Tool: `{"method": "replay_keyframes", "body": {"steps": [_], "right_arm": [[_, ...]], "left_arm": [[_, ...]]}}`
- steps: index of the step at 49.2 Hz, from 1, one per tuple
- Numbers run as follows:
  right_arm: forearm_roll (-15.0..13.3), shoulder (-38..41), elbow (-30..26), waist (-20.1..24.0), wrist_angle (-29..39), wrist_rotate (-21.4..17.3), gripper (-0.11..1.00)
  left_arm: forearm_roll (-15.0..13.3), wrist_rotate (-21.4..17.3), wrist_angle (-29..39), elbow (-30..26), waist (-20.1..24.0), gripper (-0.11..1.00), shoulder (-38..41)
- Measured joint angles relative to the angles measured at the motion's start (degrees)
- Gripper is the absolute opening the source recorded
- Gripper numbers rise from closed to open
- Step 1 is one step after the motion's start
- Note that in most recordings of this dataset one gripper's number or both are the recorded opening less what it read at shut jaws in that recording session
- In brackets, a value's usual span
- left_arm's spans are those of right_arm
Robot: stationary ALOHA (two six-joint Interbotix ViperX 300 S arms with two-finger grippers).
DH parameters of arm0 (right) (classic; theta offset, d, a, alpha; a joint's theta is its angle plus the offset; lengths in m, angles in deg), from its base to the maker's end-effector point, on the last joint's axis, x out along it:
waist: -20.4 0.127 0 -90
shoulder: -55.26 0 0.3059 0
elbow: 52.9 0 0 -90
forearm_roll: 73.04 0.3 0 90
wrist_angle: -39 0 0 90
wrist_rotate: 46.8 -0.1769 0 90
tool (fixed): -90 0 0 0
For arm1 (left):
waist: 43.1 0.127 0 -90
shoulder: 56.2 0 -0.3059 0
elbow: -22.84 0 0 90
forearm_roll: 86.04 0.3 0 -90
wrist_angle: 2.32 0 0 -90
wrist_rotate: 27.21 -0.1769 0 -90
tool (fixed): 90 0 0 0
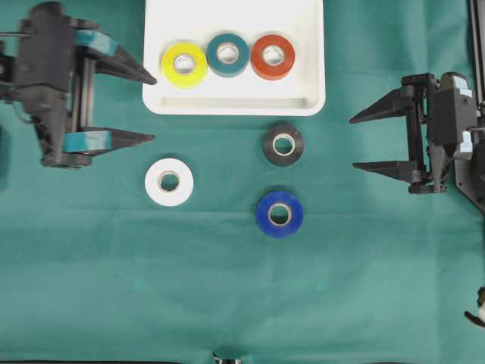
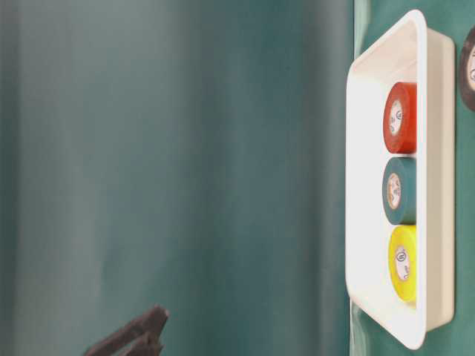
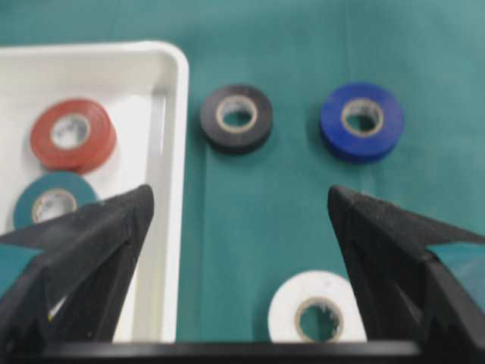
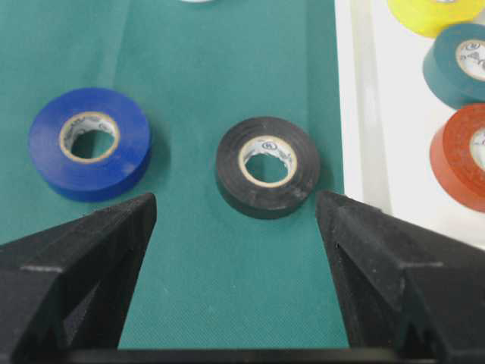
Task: Pick up the tape from a random location and place it into the white case.
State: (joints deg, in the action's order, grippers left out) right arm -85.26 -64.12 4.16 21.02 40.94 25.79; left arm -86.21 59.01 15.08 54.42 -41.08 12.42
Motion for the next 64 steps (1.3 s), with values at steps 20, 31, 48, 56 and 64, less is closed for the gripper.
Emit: {"method": "replay_keyframes", "body": {"steps": [20,31,48,56,64], "right_arm": [[0.0,0.0,0.1,0.0,0.0,0.0,0.82],[0.0,0.0,0.0,0.0,0.0,0.0,0.82],[0.0,0.0,0.0,0.0,-1.4,0.0,0.82],[0.0,0.0,0.1,0.0,-2.2,0.0,0.82],[0.0,0.0,0.1,0.0,-2.3,0.0,0.82]], "left_arm": [[-0.4,1.2,-14.0,12.7,0.1,0.99,-5.5],[-0.4,1.2,-20.3,19.0,0.1,0.99,-6.5],[-0.4,1.2,-28.1,23.5,0.0,0.99,-6.2],[-0.4,1.2,-28.3,23.5,-0.2,0.99,-5.6],[-0.4,1.2,-28.5,23.5,-0.1,0.99,-4.7]]}}
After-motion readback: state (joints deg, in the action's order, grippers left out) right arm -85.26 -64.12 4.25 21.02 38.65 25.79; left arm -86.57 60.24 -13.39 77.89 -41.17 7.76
